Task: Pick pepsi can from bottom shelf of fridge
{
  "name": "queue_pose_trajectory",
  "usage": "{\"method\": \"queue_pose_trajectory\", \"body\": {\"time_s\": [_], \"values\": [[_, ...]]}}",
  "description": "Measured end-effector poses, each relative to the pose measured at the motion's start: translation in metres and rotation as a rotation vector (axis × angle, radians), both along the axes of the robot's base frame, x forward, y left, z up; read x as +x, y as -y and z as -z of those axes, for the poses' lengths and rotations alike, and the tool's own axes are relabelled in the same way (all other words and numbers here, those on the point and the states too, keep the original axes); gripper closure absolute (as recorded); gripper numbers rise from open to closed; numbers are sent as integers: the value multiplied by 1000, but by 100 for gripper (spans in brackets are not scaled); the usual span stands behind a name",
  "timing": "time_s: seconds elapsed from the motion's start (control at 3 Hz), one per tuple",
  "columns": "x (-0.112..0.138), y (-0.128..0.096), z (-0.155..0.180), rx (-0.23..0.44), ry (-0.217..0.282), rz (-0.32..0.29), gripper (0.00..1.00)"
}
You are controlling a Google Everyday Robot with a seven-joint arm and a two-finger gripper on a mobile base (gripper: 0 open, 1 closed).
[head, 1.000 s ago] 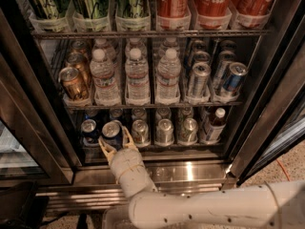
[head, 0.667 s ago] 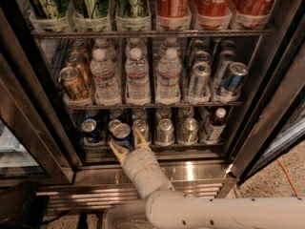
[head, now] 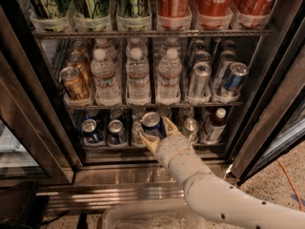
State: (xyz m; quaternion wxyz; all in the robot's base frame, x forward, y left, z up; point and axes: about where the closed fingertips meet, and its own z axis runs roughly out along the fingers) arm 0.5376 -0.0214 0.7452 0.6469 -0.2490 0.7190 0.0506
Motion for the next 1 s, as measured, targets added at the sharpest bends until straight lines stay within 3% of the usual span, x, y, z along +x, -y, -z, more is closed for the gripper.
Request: {"method": "queue_pose_trajectory", "body": {"time_s": [0.33, 0.67, 1.0], "values": [[-10, -17, 7, -9, -37, -71, 100], [-10, -17, 7, -9, -37, -71, 100], [-14, -12, 10, 23, -69, -108, 100]]}}
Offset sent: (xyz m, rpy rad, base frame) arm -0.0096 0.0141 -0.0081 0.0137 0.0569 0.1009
